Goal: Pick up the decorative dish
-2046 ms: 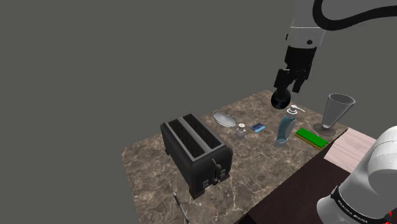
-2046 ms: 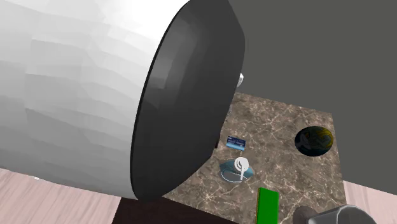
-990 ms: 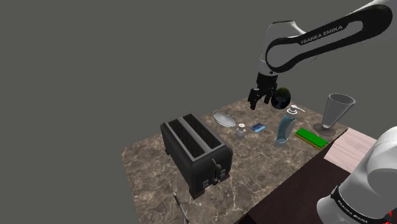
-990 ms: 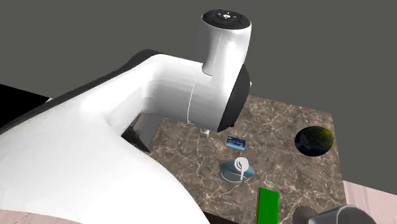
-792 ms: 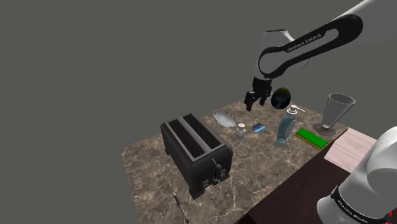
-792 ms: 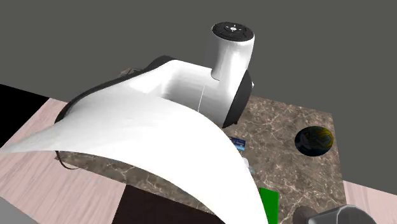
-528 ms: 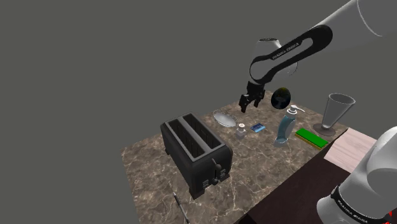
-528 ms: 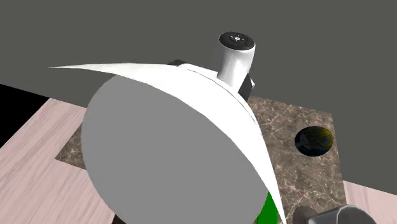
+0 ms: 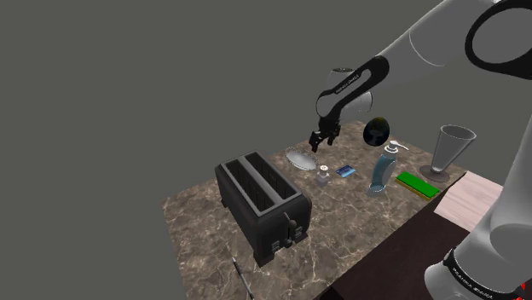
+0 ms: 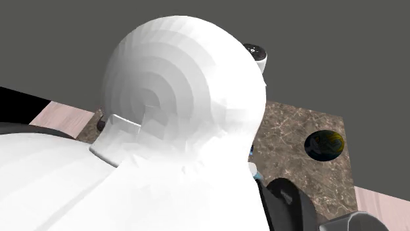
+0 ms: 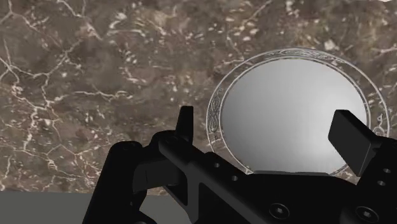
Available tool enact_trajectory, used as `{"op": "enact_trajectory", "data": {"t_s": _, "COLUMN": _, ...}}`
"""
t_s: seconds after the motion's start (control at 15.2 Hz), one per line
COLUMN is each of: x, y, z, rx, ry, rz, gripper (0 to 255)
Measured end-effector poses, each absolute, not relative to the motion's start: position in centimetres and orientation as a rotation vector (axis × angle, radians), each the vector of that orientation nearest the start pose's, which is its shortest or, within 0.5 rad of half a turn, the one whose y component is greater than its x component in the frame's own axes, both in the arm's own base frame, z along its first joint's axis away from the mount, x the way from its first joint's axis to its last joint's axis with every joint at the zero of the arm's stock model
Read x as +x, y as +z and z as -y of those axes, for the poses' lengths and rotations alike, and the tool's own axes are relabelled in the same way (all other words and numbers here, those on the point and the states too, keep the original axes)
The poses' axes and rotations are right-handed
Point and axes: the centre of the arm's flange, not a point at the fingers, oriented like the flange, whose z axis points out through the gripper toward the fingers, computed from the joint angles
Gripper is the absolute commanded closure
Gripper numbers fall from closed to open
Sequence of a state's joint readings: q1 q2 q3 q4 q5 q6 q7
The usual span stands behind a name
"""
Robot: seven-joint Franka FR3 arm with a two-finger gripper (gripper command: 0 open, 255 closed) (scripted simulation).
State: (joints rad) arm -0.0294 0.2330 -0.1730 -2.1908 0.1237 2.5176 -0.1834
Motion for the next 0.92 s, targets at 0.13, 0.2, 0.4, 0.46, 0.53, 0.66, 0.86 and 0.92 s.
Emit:
{"op": "enact_trajectory", "data": {"t_s": 0.13, "x": 57.3, "y": 27.4, "z": 12.4, "rx": -3.116, "ry": -0.180, "rz": -0.170, "gripper": 0}}
{"op": "enact_trajectory", "data": {"t_s": 0.2, "x": 58.2, "y": 26.6, "z": 12.6, "rx": -3.116, "ry": -0.188, "rz": -0.169, "gripper": 0}}
{"op": "enact_trajectory", "data": {"t_s": 0.4, "x": 60.4, "y": 24.7, "z": 13.5, "rx": -3.117, "ry": -0.209, "rz": -0.167, "gripper": 0}}
{"op": "enact_trajectory", "data": {"t_s": 0.46, "x": 60.6, "y": 24.2, "z": 13.6, "rx": -3.117, "ry": -0.213, "rz": -0.167, "gripper": 0}}
{"op": "enact_trajectory", "data": {"t_s": 0.53, "x": 60.8, "y": 23.7, "z": 13.7, "rx": -3.117, "ry": -0.214, "rz": -0.167, "gripper": 0}}
{"op": "enact_trajectory", "data": {"t_s": 0.66, "x": 60.9, "y": 22.6, "z": 13.6, "rx": -3.117, "ry": -0.215, "rz": -0.166, "gripper": 0}}
{"op": "enact_trajectory", "data": {"t_s": 0.86, "x": 61.0, "y": 20.8, "z": 13.7, "rx": -3.117, "ry": -0.215, "rz": -0.166, "gripper": 0}}
{"op": "enact_trajectory", "data": {"t_s": 0.92, "x": 61.0, "y": 20.4, "z": 13.7, "rx": -3.117, "ry": -0.215, "rz": -0.167, "gripper": 0}}
